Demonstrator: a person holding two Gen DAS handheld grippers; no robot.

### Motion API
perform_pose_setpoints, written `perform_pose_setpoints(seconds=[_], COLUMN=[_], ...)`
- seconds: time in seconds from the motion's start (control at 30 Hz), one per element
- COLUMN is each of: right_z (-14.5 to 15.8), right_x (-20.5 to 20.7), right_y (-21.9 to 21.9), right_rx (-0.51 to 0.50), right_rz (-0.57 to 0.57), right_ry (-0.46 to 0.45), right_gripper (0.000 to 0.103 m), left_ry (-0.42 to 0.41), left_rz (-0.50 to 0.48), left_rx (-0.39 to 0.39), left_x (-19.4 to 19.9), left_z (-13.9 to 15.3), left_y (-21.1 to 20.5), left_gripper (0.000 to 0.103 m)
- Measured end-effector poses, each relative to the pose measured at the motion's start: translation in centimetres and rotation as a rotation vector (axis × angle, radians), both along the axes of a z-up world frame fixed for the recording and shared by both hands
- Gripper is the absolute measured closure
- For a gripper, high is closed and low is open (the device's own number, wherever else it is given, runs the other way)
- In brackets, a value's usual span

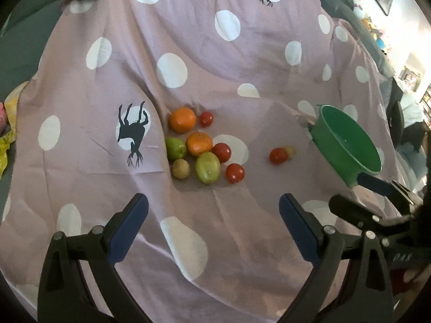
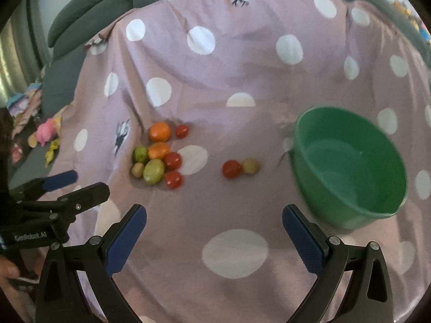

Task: Organize fruits

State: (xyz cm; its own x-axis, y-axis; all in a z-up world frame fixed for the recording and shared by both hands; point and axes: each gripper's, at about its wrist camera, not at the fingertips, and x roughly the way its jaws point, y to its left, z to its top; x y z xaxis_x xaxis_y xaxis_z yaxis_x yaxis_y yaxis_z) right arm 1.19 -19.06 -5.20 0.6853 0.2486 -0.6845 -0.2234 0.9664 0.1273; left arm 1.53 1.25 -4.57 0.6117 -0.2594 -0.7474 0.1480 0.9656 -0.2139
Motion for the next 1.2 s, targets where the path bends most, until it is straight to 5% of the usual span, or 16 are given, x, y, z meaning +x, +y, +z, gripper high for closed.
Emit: perform_pose_setpoints(seconds=[0.27,0.37,0.6,0.87,1.0,1.2], right_z=[-2.3,-2.9,-3.5,-4.1,-4.4,-4.5], right_x=[0.4,0.7,2.4,4.4,5.0,5.8], right_y=[1.0,1.8,3.1,3.8,3.5,3.3], right_rx=[0.023,0.053,0.074,0.060,0.065,0.063], right_rz=[0.080,0.112,0.165,0.177,0.163,0.160], right_ry=[0.028,0.064,0.096,0.131,0.127,0.123], right_gripper=[0.007,0.014,0.021,0.027,0.027,0.027], left_ry=[0.012,0.024,0.039,0.100,0.155,0.172], left_rz=[-0.040,-0.051,-0.096,-0.122,-0.132,-0.120], left_rx=[-0.029,-0.042,-0.024,0.034,0.088,0.099], left_x=[-0.5,0.0,2.1,6.0,7.7,9.0], left_z=[-1.5,-1.9,-2.7,-5.1,-6.6,-7.8], left_y=[1.9,2.0,1.0,-0.3,-1.2,-1.6], left_gripper=[0.014,0.031,0.050,0.053,0.068,0.068])
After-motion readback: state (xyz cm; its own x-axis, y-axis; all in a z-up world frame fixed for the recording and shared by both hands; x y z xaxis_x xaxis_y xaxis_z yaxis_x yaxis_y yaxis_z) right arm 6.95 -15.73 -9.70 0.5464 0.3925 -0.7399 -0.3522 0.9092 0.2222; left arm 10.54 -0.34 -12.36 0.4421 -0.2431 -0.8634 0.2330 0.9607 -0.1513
